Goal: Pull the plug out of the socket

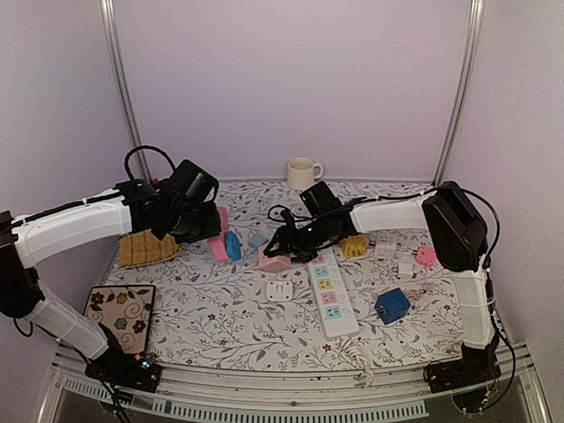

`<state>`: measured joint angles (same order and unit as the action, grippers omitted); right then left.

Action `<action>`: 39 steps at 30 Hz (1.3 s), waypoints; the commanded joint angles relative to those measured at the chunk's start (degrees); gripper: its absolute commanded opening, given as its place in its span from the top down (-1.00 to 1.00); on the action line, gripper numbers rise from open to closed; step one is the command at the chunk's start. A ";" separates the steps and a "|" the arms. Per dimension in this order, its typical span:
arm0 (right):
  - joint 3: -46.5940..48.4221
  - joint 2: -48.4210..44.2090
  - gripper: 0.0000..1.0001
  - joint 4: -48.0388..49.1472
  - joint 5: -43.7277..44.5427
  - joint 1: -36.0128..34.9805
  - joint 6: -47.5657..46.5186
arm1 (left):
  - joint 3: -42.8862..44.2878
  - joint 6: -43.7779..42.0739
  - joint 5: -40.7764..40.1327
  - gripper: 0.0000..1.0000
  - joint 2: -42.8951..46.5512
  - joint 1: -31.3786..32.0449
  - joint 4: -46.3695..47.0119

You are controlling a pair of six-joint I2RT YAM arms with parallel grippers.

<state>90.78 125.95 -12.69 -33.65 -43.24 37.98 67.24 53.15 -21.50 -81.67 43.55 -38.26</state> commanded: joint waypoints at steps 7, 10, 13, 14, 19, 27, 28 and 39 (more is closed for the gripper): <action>1.94 -0.28 -0.54 -2.32 3.22 -0.43 -1.65 | 0.00 -0.41 -0.26 1.00 1.89 0.10 3.16; 1.91 -2.09 -0.82 -3.58 5.65 -0.41 -2.32 | 0.02 -0.52 0.11 1.00 2.08 0.14 3.43; 1.90 -4.00 -0.98 -4.95 8.00 -0.37 -3.27 | -0.01 -0.50 0.46 1.00 2.34 0.13 3.74; 1.75 -4.61 -0.98 -5.41 8.68 -0.37 -3.53 | -0.05 -0.56 0.68 1.00 2.51 0.15 3.97; 0.81 -8.93 -0.98 -5.78 11.71 -0.32 -3.87 | -0.36 -0.95 1.89 1.00 3.70 0.14 5.79; 0.74 -13.83 -0.98 -3.23 7.32 -0.33 -3.68 | -3.69 -2.96 8.31 1.00 8.10 0.09 17.78; 0.59 -14.50 -0.98 -2.57 6.34 -0.28 -3.38 | -4.36 -3.30 9.44 1.00 8.78 0.01 19.66; -2.57 -22.34 -0.98 9.41 -2.71 -0.29 -1.16 | -3.45 -6.23 23.45 1.00 10.14 -1.00 34.83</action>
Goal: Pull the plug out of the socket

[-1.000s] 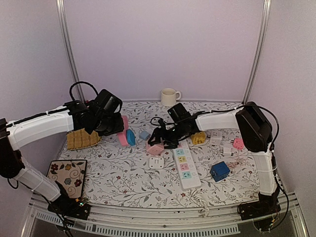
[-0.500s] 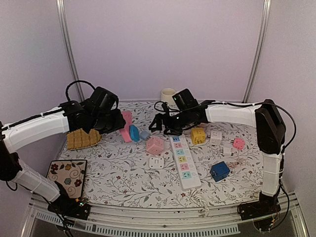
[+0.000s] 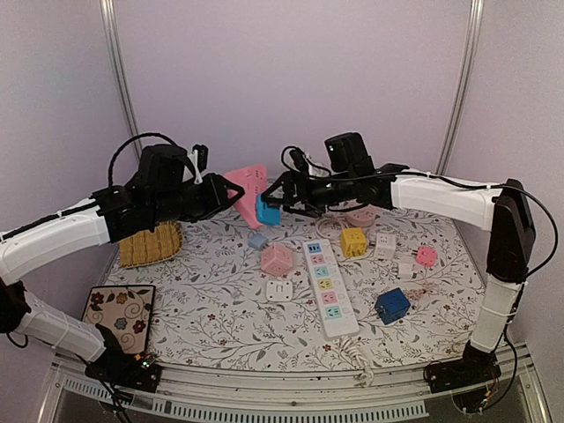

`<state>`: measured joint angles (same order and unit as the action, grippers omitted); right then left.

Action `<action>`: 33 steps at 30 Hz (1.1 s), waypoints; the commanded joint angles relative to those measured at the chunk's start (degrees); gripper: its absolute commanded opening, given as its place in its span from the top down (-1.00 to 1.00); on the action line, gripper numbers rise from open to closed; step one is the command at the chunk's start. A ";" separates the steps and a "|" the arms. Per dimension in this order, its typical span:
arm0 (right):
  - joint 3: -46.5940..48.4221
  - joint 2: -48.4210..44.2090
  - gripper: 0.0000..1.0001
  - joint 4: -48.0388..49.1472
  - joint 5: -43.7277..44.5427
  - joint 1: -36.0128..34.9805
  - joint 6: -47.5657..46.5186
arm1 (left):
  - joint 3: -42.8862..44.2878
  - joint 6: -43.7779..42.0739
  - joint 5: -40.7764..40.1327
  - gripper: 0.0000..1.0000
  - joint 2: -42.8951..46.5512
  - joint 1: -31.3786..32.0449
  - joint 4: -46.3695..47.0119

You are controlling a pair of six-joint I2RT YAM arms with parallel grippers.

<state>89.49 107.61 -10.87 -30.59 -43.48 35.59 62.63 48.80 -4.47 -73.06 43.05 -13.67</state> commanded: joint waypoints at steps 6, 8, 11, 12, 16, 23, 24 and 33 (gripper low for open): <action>-2.74 -5.43 -0.99 13.60 -11.54 -0.08 4.21 | 1.44 -2.39 8.11 1.00 2.42 -0.75 14.57; -2.58 -5.23 -0.91 14.01 -12.80 -0.04 4.92 | 1.52 -2.76 8.07 1.00 2.77 -1.05 15.03; -2.74 -5.23 -0.68 14.46 -13.53 -0.04 5.66 | 1.53 -3.39 7.51 1.00 3.31 -1.39 15.00; -2.83 -5.31 -0.60 14.41 -13.49 -0.03 5.70 | 1.49 -3.62 6.94 1.00 3.56 -1.40 14.92; -3.42 -5.74 -0.17 14.48 -13.10 -0.01 5.88 | 1.64 -4.98 4.86 1.00 4.25 -1.41 13.91; -3.01 -5.49 0.32 14.40 -13.20 0.33 6.49 | 3.42 -7.20 2.46 1.00 2.82 -1.17 9.51; -3.01 -5.52 0.34 14.37 -13.12 0.36 6.50 | 3.46 -7.33 1.87 1.00 2.67 -1.11 8.92; -2.22 -3.94 0.50 14.50 -14.75 0.64 7.18 | 4.12 -8.36 1.43 1.00 1.15 -0.21 8.78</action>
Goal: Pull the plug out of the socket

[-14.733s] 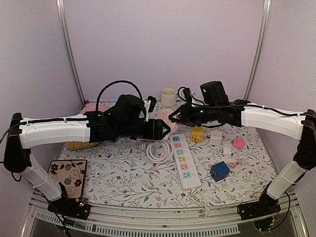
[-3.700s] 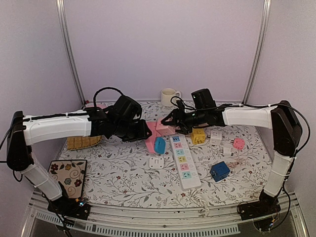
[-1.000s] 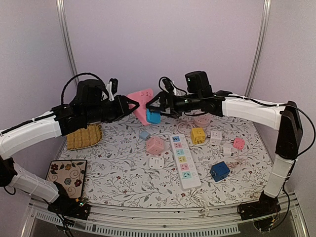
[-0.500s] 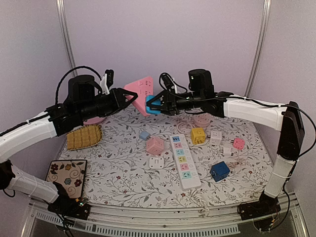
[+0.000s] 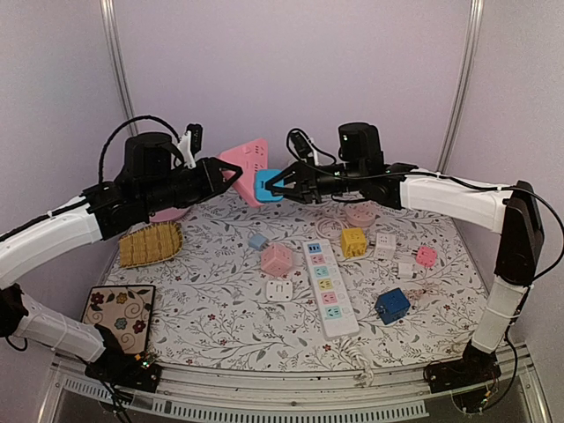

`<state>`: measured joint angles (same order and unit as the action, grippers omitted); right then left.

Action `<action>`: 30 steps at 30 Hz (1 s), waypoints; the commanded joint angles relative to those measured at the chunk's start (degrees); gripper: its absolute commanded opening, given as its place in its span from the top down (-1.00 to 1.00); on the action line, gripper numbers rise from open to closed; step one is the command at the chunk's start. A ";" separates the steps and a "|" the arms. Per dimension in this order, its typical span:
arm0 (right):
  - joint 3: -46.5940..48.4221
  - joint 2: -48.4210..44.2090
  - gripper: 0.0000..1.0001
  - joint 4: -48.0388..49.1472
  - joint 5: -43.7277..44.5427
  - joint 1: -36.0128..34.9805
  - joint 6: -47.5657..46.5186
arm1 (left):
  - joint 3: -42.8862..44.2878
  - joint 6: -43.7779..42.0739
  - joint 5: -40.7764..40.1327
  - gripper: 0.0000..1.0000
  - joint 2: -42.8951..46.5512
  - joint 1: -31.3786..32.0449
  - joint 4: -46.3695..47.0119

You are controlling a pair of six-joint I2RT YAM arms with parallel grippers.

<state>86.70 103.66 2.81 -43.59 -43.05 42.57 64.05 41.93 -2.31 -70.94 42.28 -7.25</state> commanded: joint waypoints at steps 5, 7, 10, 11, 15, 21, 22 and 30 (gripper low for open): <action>1.47 1.11 0.69 2.55 -4.62 0.52 1.93 | 1.78 -0.71 -0.99 1.00 -1.49 0.54 3.27; 0.89 1.35 0.78 5.05 -6.35 0.87 3.88 | 1.33 -0.11 -1.95 1.00 -1.44 0.56 3.08; -0.82 1.24 0.88 10.15 -8.60 1.51 7.90 | 0.30 0.78 -3.19 1.00 -1.01 0.19 2.77; -1.32 1.10 0.90 11.67 -9.26 1.72 9.68 | -0.02 1.05 -3.30 1.00 -0.90 0.03 2.70; -3.03 0.76 0.92 18.73 -12.39 2.55 15.02 | -1.70 2.21 -3.26 1.00 -0.41 -0.75 2.43; -4.03 0.46 0.92 29.76 -15.63 2.64 22.67 | -3.88 4.30 -2.71 1.00 -0.08 -1.72 2.41; -4.14 0.49 0.92 31.43 -16.10 2.69 23.34 | -4.14 4.56 -2.50 1.00 -0.01 -1.83 2.37; -5.66 0.54 0.92 45.35 -19.11 2.73 29.93 | -6.42 7.48 1.78 1.00 -0.46 -3.47 3.75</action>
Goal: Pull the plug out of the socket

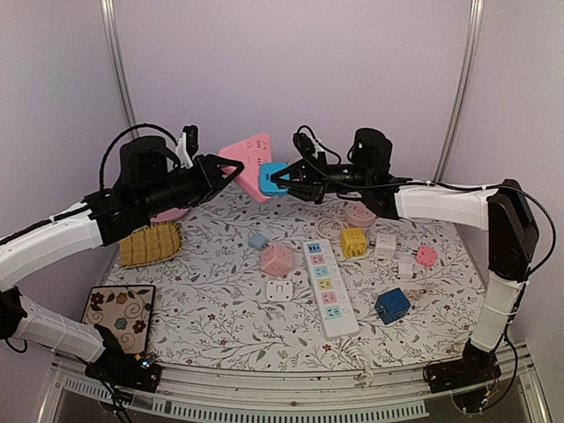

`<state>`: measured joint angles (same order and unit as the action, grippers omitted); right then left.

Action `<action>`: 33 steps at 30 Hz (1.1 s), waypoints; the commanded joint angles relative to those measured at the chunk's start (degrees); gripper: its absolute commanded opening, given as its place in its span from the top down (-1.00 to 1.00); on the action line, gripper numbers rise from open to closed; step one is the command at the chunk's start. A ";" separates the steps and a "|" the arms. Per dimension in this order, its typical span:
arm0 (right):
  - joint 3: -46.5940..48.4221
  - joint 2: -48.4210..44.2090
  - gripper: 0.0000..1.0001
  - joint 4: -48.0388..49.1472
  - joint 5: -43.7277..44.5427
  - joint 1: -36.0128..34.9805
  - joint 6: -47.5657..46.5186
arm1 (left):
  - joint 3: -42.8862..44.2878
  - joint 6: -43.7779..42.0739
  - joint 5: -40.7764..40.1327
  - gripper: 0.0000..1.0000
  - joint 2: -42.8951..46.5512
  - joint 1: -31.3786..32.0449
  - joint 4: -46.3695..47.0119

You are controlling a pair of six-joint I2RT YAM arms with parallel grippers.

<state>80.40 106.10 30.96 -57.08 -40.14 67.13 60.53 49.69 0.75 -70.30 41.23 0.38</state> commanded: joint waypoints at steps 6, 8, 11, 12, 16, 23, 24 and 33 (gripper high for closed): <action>0.21 -2.01 0.92 22.68 -6.84 -0.19 7.79 | -3.23 1.00 1.27 1.00 -2.22 -3.02 -2.86; 0.21 -1.97 0.92 23.61 -7.07 -0.19 8.37 | -3.36 1.34 2.00 1.00 -2.50 -3.23 -2.51; 0.21 -1.97 0.92 23.96 -7.40 -0.12 8.71 | -3.40 1.72 3.17 1.00 -2.90 -3.45 -2.03; 0.24 -1.89 0.92 24.05 -7.43 -0.16 8.76 | -3.36 1.80 3.38 1.00 -3.05 -3.51 -1.93; 0.22 -1.86 0.92 24.31 -7.69 -0.18 8.97 | -3.32 1.99 3.82 1.00 -3.49 -3.61 -1.79; -1.18 -1.76 0.92 23.59 -7.50 0.63 8.73 | -2.79 1.91 1.55 1.00 -3.50 -3.65 -4.84; -1.73 -1.71 0.91 22.91 -7.30 0.78 8.38 | -2.31 1.84 0.61 1.00 -3.71 -3.64 -6.32; -1.93 -2.94 0.92 -5.13 -2.35 1.12 -10.32 | -2.33 1.89 -6.33 1.00 -6.06 -3.69 -19.17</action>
<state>77.43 105.69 43.05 -63.20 -39.31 69.82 57.49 52.12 -2.02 -75.35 37.91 -13.87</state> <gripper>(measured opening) 0.164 0.294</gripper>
